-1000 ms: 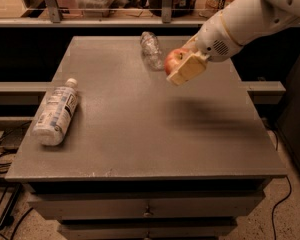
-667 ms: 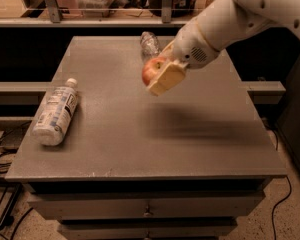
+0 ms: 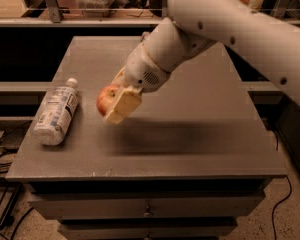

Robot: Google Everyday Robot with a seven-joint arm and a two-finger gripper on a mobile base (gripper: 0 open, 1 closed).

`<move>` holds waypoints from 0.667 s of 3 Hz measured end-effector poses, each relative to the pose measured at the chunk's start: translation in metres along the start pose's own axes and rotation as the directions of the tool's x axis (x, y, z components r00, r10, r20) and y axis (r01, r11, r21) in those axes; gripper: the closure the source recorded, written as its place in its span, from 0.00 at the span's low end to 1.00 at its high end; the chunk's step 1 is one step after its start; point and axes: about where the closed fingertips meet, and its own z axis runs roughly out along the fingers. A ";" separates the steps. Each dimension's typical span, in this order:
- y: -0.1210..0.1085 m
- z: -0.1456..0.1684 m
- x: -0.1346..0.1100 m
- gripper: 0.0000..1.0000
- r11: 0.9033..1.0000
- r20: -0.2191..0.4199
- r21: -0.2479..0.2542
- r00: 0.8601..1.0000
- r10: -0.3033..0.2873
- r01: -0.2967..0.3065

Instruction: Move apple near blue plastic bottle

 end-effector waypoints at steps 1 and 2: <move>0.013 0.049 -0.008 0.75 0.995 0.008 -0.100 1.000 0.005 -0.004; 0.021 0.070 -0.013 0.52 0.990 -0.004 -0.142 1.000 0.002 -0.003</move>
Offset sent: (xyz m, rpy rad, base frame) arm -0.0365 0.0731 -0.0562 -0.0281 0.1403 0.1251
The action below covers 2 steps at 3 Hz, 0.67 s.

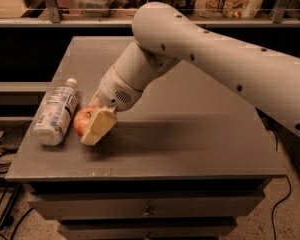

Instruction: Move apple near blue plastic bottle

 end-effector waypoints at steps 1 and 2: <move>0.005 0.016 -0.005 0.29 1.000 -0.034 -0.028 0.999 -0.010 0.009; 0.008 0.019 -0.006 0.05 1.000 -0.037 -0.015 0.999 -0.011 0.010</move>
Offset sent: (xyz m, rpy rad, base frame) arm -0.0112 0.0136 -0.0088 -0.0309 -0.0193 -0.0012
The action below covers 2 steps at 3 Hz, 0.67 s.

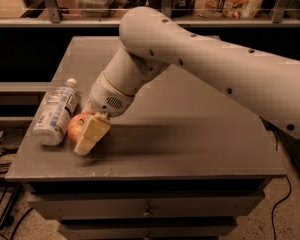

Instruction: Move apple near blue plastic bottle

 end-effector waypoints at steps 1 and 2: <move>0.001 0.001 0.000 0.00 1.000 -0.001 -0.002 1.000 -0.001 0.001; 0.001 0.001 0.000 0.00 1.000 -0.001 -0.002 1.000 -0.001 0.001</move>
Offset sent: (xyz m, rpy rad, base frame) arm -0.0007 0.0006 -0.0001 -0.0005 0.0003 0.0021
